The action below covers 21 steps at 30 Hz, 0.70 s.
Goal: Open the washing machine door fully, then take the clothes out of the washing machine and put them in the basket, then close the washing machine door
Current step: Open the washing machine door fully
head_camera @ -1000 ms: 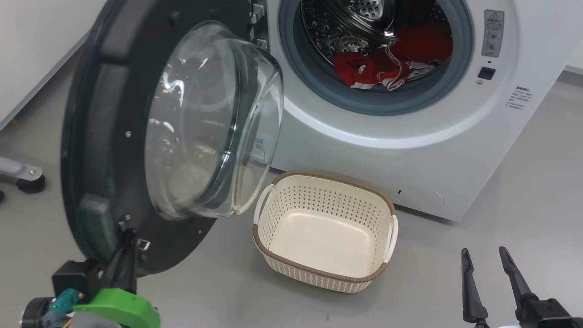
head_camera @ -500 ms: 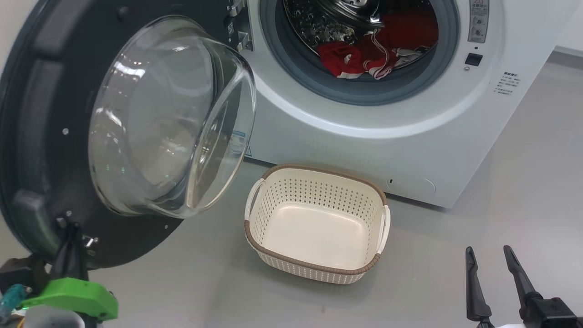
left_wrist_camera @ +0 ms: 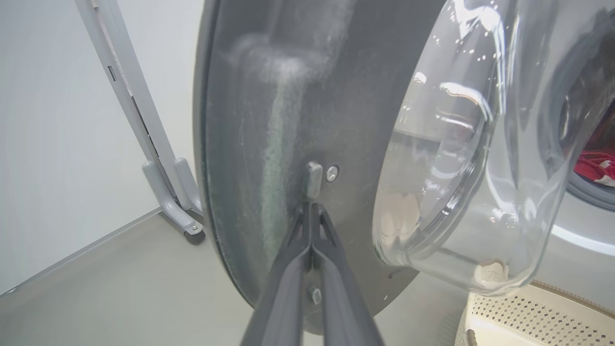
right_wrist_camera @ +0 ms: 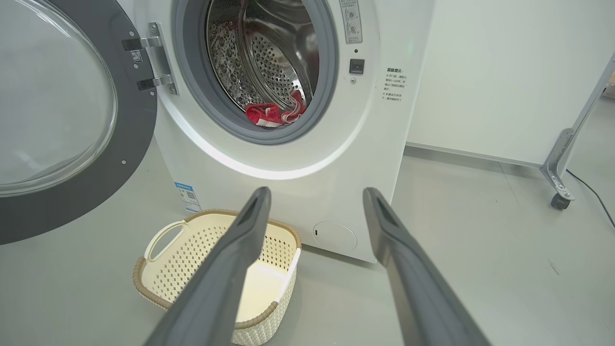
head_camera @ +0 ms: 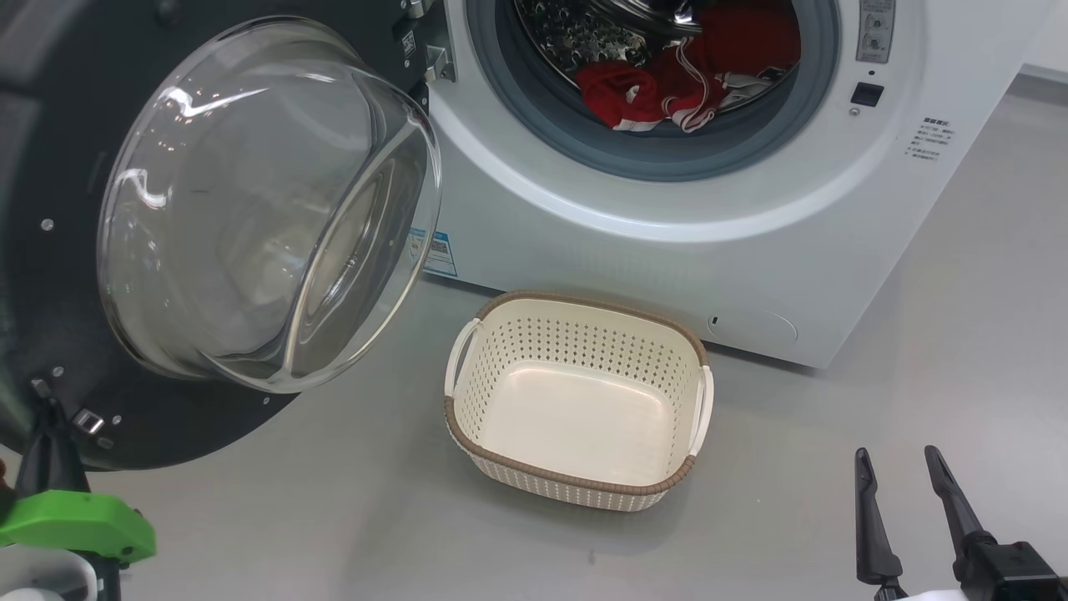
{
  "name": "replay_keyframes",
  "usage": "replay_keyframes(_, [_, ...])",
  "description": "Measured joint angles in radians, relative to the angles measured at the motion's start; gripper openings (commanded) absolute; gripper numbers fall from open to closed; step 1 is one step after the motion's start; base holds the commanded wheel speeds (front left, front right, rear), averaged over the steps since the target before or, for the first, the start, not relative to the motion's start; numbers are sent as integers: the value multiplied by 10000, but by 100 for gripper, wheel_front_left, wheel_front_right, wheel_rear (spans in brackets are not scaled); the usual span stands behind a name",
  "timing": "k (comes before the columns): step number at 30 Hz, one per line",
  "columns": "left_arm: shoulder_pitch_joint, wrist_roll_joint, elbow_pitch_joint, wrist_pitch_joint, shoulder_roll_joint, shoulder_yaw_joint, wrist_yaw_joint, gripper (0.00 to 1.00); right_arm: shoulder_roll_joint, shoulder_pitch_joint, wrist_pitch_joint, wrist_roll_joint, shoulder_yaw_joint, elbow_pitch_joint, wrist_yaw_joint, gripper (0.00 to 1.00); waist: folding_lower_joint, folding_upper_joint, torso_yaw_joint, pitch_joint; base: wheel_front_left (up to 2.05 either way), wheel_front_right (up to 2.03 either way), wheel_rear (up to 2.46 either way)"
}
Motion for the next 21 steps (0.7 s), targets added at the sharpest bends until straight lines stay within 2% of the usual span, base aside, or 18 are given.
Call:
replay_keyframes(13, [-351,261,644,-368,63,138,2,0,0,-32,0,0,-65,15,48,100,0,0,-45,-18,0,0,0])
replay_keyframes(21, [-321,272,637,-596,-326,-100,6,0,0,-45,0,0,-67,13,48,100,0,0,-54,-6,0,0,0])
